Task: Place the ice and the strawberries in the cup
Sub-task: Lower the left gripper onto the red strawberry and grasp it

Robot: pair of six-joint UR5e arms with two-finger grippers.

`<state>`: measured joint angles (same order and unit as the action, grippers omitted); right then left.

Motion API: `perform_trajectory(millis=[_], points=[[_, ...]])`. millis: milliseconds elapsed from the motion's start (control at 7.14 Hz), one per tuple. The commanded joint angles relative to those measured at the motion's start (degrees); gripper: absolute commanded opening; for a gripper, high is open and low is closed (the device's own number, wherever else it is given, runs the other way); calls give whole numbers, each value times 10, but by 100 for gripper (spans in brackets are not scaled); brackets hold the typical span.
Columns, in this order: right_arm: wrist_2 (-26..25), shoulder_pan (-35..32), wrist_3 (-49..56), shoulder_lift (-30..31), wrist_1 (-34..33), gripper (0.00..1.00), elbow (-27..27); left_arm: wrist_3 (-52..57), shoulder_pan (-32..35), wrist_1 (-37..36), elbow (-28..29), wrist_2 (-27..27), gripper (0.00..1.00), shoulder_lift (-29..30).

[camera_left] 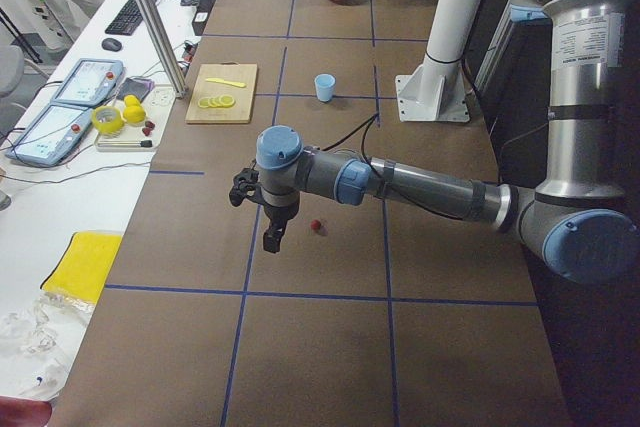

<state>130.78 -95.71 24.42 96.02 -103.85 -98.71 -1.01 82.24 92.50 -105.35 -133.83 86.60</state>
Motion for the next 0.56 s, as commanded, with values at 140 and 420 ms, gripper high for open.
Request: perform_trajectory(millis=[140,420], points=[[0,-6,-62,58,105,99,10,-140,-104,26,1,16,100,14],[0,-6,-62,59,106,99,10,-255,-179,125,23,67,100,1]])
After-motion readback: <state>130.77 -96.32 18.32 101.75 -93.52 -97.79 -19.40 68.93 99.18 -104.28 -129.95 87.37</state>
